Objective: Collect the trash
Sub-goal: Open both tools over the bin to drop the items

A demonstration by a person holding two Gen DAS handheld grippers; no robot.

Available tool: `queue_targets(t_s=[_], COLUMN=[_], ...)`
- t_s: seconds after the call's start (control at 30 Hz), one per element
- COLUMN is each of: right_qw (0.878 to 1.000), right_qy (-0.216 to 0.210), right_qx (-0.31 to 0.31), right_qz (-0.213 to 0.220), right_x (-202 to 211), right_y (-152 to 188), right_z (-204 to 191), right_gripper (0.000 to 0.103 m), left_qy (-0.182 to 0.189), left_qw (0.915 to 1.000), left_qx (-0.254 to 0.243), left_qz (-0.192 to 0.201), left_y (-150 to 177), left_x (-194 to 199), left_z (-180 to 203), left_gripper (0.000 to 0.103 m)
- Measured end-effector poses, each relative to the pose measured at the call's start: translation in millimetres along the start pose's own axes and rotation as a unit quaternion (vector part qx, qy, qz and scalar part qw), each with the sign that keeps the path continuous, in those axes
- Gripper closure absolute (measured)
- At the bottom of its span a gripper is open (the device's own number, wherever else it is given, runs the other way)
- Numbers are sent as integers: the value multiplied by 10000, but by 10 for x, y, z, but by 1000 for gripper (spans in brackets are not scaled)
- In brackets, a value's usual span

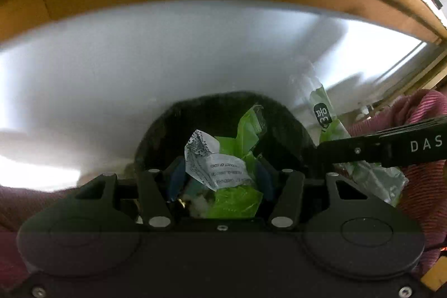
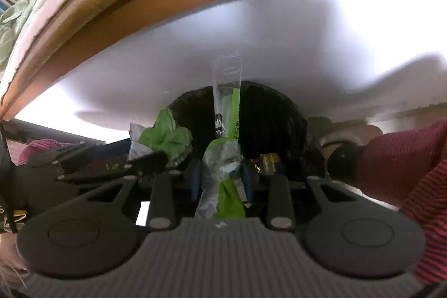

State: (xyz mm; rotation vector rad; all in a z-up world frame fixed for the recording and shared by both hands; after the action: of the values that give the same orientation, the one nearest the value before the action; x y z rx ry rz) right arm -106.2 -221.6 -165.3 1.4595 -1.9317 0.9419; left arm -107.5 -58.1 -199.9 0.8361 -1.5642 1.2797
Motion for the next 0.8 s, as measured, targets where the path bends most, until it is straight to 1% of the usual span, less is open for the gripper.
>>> queue_targets(t_s=[0.13, 0.37, 0.4, 0.43, 0.47, 0.5, 0.57, 0.63, 0.8], right_qw=[9999, 9997, 9998, 9998, 9998, 9999, 9999, 9999, 9999], right_qy=[-10, -28, -19, -7, 0, -9, -1, 4, 29], right_qx=[-114, -197, -190, -181, -172, -158, -148, -141, -137], right_qz=[-79, -118, -109, -97, -81, -68, -53, -35, 1], right_x=[-63, -112, -116, -119, -118, -115, -113, -116, -103], right_y=[-12, -18, -17, -17, -17, -17, -17, -24, -34], right_z=[33, 71, 70, 67, 63, 60, 59, 66, 58], right_gripper=[65, 65, 64, 57, 47, 46, 43, 41, 40], left_qy=[17, 14, 20, 28, 18, -4, -43, -90, -129], left_qw=[9998, 9996, 9995, 9995, 9995, 9995, 9995, 9994, 9994], left_qx=[58, 17, 8, 3, 3, 4, -19, -26, -51], left_qz=[-193, -286, -300, -317, -322, -316, -320, -320, -321], left_y=[55, 83, 85, 86, 110, 111, 115, 119, 122], left_x=[-107, -168, -175, -183, -168, -170, -177, -183, -169], left_z=[11, 38, 40, 50, 36, 31, 30, 25, 27], left_gripper=[51, 50, 49, 48, 46, 43, 31, 26, 21])
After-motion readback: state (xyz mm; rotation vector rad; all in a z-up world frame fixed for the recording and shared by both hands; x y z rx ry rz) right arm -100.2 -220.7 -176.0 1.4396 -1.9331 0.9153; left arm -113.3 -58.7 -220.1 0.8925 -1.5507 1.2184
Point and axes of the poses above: each gripper's, at about its wrist camera, not at the fingertips, and x roughly against the way its jaws point, z to its right, y to its underside, the point moved 6 cm from there along -x, roughly the way its jaws point, and after that the axes turned 15 degrees about -y, right-handed, at the moved point
